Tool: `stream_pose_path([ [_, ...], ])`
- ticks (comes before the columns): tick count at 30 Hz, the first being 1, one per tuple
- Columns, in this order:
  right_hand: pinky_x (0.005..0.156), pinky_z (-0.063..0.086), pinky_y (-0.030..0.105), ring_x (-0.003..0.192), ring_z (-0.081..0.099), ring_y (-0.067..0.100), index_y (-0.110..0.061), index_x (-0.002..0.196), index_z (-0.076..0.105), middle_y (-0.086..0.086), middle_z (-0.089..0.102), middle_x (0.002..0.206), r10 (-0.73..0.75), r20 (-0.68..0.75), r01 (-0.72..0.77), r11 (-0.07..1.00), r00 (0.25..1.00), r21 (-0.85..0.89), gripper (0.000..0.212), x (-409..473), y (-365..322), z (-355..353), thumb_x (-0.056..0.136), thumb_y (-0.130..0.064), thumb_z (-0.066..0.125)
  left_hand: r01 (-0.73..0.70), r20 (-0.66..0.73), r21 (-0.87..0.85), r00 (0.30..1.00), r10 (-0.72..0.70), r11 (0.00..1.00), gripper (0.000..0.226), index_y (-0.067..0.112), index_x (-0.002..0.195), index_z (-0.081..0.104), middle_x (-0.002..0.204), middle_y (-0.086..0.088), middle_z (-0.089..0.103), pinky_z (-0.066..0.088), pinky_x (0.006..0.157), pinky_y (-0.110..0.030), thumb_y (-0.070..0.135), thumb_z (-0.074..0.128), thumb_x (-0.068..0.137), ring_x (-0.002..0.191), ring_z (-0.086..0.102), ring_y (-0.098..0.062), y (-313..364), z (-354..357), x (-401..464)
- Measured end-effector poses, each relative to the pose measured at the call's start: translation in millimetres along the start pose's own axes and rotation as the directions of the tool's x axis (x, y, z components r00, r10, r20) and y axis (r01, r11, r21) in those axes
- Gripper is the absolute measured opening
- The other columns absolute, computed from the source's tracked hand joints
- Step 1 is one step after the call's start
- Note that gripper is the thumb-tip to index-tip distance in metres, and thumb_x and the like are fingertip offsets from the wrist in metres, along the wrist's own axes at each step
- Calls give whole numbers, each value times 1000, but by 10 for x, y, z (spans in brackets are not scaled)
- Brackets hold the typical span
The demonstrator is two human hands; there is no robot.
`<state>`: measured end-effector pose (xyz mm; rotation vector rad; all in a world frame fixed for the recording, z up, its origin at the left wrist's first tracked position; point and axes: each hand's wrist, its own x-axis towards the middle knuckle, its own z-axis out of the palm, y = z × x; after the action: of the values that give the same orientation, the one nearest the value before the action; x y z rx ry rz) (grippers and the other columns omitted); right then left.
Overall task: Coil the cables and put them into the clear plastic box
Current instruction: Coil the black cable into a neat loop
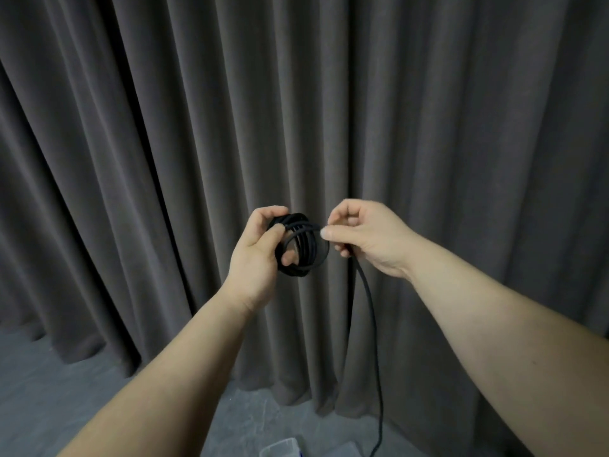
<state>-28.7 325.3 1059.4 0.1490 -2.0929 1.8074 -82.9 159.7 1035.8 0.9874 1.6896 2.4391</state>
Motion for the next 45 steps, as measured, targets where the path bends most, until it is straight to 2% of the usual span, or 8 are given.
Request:
stream_pose_path([
  [6,58,51,22,59,58,11,-12,76,66,1,62,67,45,-129,-30,992,991,121,15,12,44,59,85,1,66,-3,80,52,997,-1,999,22,13,105,51,63,-5,52,43,52,-24,-2,35,99,48,43,-14,7,-1,5],
  [11,47,42,16,50,56,2,-10,79,70,0,64,65,-31,-228,46,997,973,62,11,38,22,146,83,0,69,30,117,22,993,-32,999,17,13,105,54,61,-11,55,45,58,-30,7,41,96,52,49,-21,-11,53,-36],
  [18,60,48,27,57,58,11,-19,67,66,-1,65,62,-226,-425,170,971,877,-165,17,84,205,237,78,-10,75,-14,76,80,997,8,997,24,16,106,50,54,6,45,37,61,-31,23,55,83,49,39,-12,-46,105,-8],
  [20,67,52,27,66,64,9,-20,77,71,-4,70,72,-311,-424,198,936,850,-291,3,51,283,285,80,-20,73,-13,53,5,998,13,1000,20,16,104,50,54,5,44,36,58,-27,19,53,84,48,38,-11,-48,122,-1],
  [24,88,54,31,93,67,9,-30,117,67,-10,70,106,-253,-277,154,929,927,-336,34,-22,398,317,83,-29,65,-1,50,-127,999,8,992,12,15,102,50,57,2,45,41,56,-23,6,48,95,47,39,-10,-20,121,5],
  [31,84,42,10,93,60,11,-19,124,63,0,60,95,-313,-285,177,891,906,-418,31,17,309,277,95,-14,54,13,97,-27,995,-11,1000,24,20,104,51,58,2,49,39,63,-28,17,51,80,54,43,-13,-31,71,-1],
  [41,104,44,35,115,60,13,-38,110,62,-1,67,118,-78,-211,118,976,974,183,32,-6,380,515,102,-15,41,-61,73,6,995,61,998,13,15,107,46,51,11,37,25,51,-26,6,39,102,46,28,-7,-4,204,-62],
  [45,78,49,16,81,63,1,-26,115,58,-9,67,86,-112,-255,145,983,960,114,28,-13,315,527,104,-28,33,-110,175,196,982,76,974,27,16,130,39,56,9,47,41,56,-18,10,38,104,52,46,-7,-43,212,-97],
])
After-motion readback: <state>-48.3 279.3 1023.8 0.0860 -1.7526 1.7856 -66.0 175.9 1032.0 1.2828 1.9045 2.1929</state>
